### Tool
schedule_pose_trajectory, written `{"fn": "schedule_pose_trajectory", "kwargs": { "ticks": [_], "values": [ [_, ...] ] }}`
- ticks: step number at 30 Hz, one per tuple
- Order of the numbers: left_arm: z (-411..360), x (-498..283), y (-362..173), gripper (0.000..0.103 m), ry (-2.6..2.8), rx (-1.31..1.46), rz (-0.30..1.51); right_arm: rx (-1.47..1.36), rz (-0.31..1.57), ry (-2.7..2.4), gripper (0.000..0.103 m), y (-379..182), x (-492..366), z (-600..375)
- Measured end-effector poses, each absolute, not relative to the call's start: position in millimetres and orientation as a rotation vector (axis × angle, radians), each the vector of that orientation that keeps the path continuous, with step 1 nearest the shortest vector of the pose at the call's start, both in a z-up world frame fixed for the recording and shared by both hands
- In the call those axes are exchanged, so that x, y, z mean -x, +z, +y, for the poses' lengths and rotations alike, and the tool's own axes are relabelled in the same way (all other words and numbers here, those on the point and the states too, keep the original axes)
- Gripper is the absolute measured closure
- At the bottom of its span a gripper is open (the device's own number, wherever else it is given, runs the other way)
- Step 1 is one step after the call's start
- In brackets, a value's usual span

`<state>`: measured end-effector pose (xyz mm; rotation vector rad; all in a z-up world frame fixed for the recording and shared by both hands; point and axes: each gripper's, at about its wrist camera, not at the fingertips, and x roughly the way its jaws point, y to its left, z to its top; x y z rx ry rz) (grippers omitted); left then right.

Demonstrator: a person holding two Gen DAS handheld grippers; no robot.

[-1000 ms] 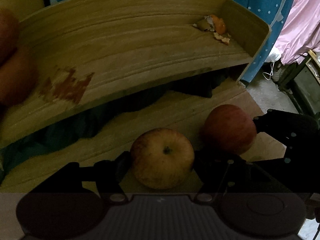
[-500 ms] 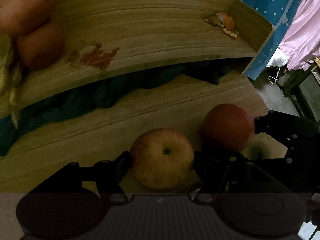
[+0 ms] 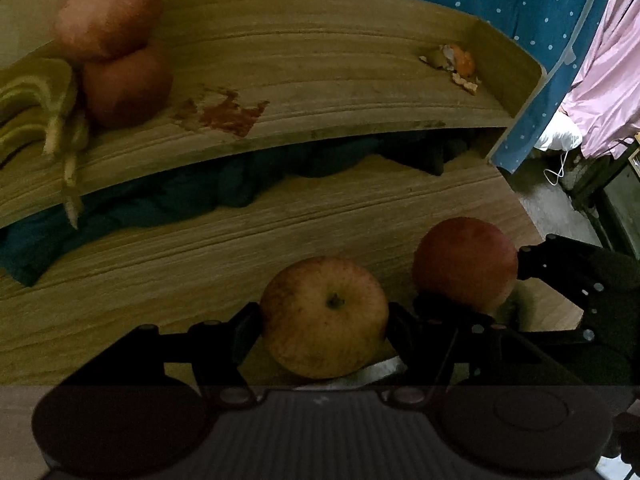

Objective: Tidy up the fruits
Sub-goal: 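Carry the apple with the left tool while the right tool carries its apple over the tray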

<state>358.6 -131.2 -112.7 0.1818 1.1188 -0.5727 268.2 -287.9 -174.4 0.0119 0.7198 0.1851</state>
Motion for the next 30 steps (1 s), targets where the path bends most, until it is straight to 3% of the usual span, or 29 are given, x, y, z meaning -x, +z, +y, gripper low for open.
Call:
{"fn": "schedule_pose_trajectory", "kwargs": {
  "ticks": [30],
  "values": [
    [-81, -285, -103, 0.031, -0.584, -0.188, 1.135, 0.012, 0.709, 0.257, 0.047, -150, -180, -253]
  ]
}}
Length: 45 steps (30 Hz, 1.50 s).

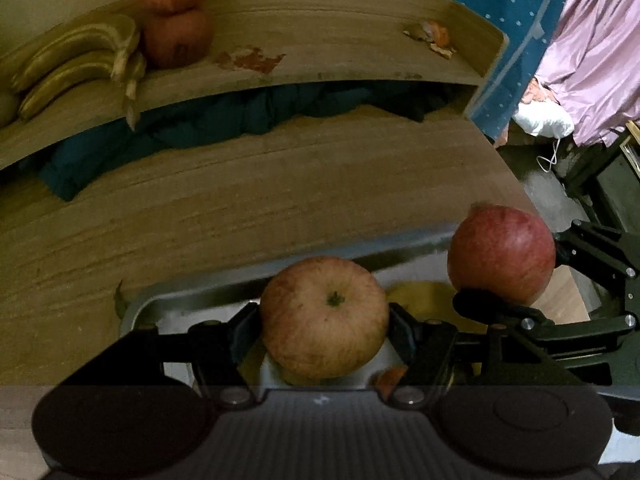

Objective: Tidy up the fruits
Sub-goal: 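Carry the apple with the left tool while the right tool carries its apple over the tray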

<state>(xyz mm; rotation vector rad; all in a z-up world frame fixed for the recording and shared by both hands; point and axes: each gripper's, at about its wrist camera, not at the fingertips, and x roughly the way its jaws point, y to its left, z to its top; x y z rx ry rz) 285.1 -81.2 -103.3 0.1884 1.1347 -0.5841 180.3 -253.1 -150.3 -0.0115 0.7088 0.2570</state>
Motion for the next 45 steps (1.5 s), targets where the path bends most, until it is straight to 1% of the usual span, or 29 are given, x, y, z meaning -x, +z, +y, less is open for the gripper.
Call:
{"fn": "schedule_pose_trajectory", "kwargs": {
  "ticks": [17, 45],
  "values": [
    [-74, -251, -98, 0.031, -0.606, -0.215, 1.142, 0.043, 0.734, 0.332, 0.047, -152, -158, -242],
    [-80, -250, -100, 0.031, -0.584, -0.224, 1.147, 0.051, 0.769, 0.362, 0.046, -158, -163, -243]
  ]
}}
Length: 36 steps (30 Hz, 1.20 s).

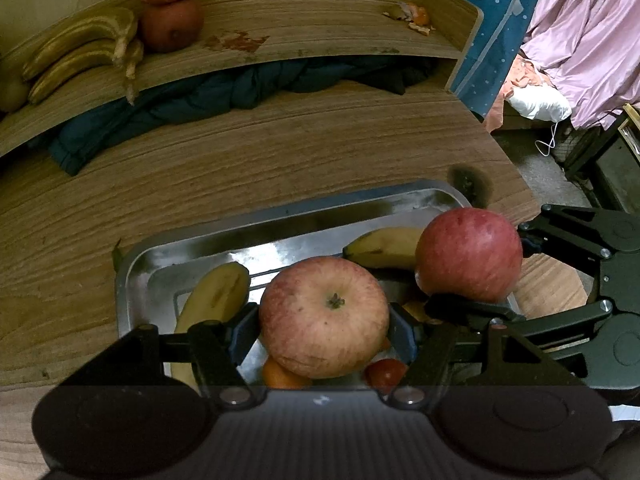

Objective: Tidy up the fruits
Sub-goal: 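Carry the apple with the left tool while the right tool carries its apple over the tray, then lower and release the apple with the left tool while the right tool lowers its apple into the tray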

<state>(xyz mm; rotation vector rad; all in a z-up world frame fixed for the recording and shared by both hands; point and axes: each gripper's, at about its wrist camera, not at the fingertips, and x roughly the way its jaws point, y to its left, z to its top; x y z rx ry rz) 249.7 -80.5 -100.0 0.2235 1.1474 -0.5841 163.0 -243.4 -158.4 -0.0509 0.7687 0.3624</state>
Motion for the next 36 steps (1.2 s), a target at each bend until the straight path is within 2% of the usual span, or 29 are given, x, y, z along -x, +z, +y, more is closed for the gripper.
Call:
{"fn": "schedule_pose_trajectory", "kwargs": {
  "ticks": [36],
  "values": [
    [-81.7, -253.7, -97.7, 0.030, -0.597, -0.241, 1.142, 0.075, 0.761, 0.391, 0.042, -159.4, -165.2, -240.9]
  ]
}}
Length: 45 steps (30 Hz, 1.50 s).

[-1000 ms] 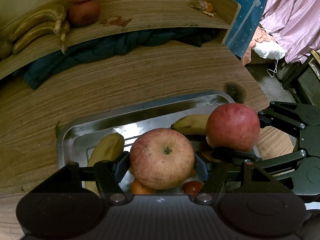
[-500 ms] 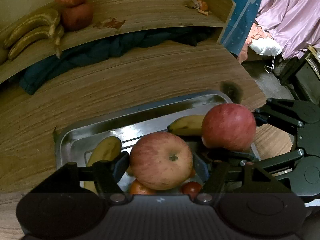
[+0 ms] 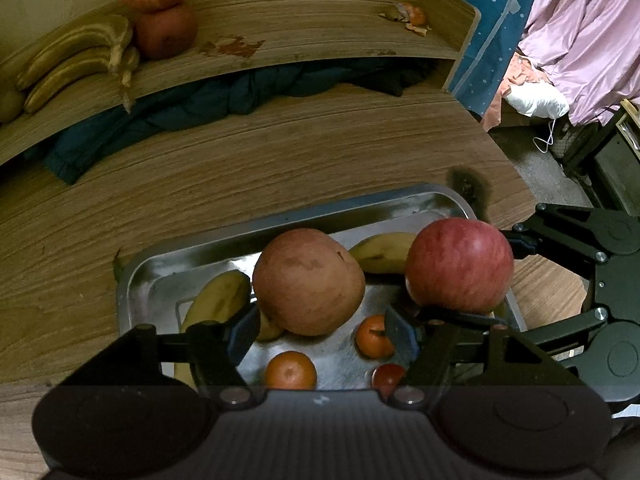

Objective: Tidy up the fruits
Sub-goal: 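Lower and release the apple with the left tool while the right tool lowers its apple into the tray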

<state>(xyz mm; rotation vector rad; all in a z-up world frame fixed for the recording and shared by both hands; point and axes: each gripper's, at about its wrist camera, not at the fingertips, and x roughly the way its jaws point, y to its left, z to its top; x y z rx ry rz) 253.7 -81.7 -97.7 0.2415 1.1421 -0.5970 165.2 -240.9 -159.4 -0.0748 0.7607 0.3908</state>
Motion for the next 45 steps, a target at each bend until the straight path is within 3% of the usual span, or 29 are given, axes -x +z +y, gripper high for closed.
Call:
{"fn": "schedule_pose_trajectory", "kwargs": {
  "ticks": [28, 45],
  "values": [
    [-71, -257, -89, 0.016, -0.544, -0.205, 1.119, 0.082, 0.785, 0.425, 0.030, -162, -172, -236],
    [-65, -258, -88, 0.008, -0.488, -0.185, 1.110, 0.072, 0.780, 0.443, 0.012, -162, -170, -237]
  ]
}}
